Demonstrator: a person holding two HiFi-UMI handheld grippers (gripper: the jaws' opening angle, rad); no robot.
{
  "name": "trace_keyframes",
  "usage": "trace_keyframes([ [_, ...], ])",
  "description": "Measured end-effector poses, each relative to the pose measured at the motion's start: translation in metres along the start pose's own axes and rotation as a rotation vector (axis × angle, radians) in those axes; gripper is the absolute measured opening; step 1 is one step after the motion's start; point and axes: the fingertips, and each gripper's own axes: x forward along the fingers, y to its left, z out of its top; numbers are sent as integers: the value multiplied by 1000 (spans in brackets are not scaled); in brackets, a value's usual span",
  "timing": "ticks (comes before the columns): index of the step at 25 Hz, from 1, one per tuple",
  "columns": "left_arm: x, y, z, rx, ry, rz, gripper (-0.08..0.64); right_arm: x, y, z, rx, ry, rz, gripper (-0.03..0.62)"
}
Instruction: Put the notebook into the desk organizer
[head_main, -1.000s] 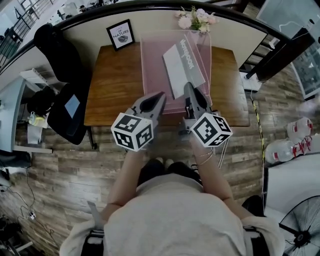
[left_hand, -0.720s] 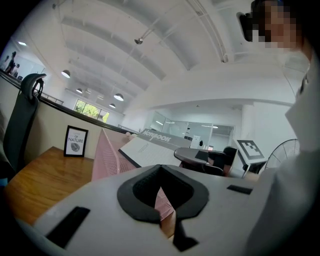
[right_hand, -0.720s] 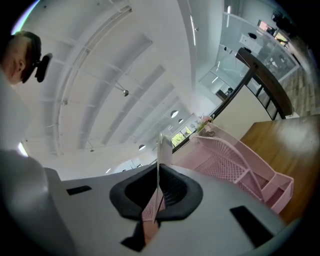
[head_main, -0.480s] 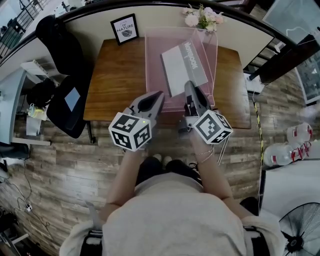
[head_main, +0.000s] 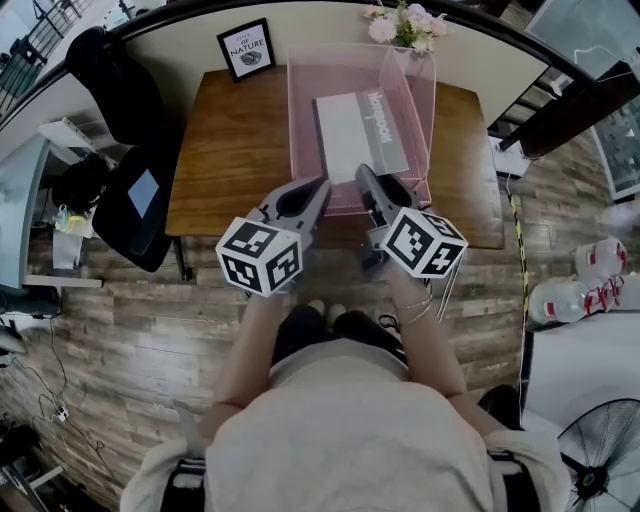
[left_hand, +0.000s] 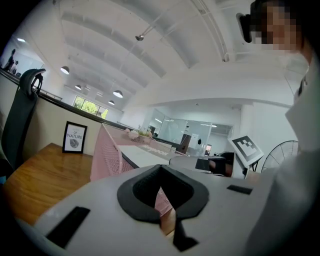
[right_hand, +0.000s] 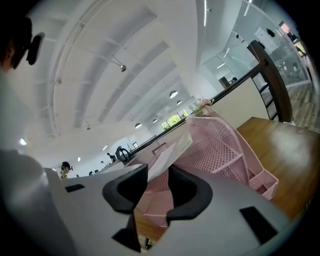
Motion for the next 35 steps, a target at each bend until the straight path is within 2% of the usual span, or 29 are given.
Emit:
trace_keyframes([
  [9, -5, -1, -2, 3, 3, -12, 13, -2, 9, -8, -54, 71, 39, 207],
  [13, -8, 1, -1, -2, 2, -13, 12, -5, 14, -7, -49, 78, 58, 207],
  [21, -8, 2, -1, -12, -12, -9, 13, -7, 25, -25, -53, 174, 119, 209],
  [30, -8, -4, -4, -16, -4, -26, 12, -10, 14, -33, -30, 169, 67, 231],
  [32, -7, -8, -4, -19, -2, -35, 12, -12, 13, -34, -36, 157, 54, 254],
  [34, -7, -13, -4, -25, 0, -46, 12, -15, 11, -34, -38, 141, 38, 310],
  [35, -8, -14, -4, -25, 0, -50, 12, -16, 10, -34, -36, 133, 31, 313],
])
